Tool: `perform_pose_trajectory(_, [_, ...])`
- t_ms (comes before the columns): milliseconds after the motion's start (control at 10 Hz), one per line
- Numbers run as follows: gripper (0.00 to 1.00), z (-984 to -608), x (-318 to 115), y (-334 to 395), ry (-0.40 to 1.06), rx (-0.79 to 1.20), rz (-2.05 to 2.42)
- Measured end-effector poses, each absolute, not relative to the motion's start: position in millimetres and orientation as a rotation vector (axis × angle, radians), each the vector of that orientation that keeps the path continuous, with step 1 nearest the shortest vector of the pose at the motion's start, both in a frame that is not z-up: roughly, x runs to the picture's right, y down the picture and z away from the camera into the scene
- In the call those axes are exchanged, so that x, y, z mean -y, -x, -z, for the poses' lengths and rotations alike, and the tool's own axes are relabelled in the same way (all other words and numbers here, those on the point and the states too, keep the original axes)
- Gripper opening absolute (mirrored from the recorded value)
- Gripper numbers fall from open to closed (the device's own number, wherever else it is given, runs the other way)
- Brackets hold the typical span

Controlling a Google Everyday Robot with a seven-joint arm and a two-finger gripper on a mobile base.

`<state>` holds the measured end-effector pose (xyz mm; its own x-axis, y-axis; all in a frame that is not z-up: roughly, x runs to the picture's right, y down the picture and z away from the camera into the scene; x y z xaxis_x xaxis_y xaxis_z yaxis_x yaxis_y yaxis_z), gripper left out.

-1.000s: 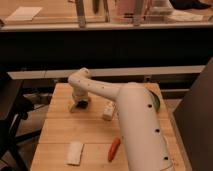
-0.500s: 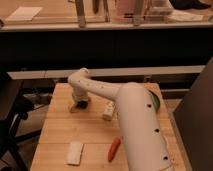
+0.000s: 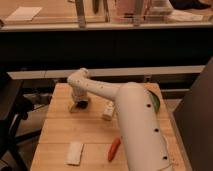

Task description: Place the eraser on the white sponge

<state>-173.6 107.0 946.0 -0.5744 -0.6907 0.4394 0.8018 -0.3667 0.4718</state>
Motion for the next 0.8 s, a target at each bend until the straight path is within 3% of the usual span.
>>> perform_pose_trajectory(800, [0.8,-946.2,-109.1,176.8,0.213,0.826,2.028])
